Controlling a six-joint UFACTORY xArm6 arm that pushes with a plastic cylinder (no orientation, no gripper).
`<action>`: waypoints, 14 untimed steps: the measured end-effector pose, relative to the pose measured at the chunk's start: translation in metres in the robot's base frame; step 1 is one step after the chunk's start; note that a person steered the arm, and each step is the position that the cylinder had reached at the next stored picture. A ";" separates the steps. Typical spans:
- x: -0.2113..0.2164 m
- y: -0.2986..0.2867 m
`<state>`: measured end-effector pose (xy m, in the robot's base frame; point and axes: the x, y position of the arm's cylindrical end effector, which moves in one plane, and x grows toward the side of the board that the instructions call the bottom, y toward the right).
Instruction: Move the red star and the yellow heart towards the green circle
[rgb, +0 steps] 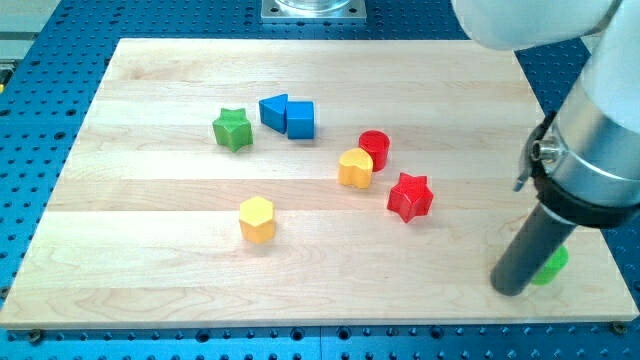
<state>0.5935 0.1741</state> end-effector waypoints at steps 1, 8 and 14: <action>-0.016 -0.060; -0.100 -0.015; -0.154 -0.178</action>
<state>0.4391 -0.0039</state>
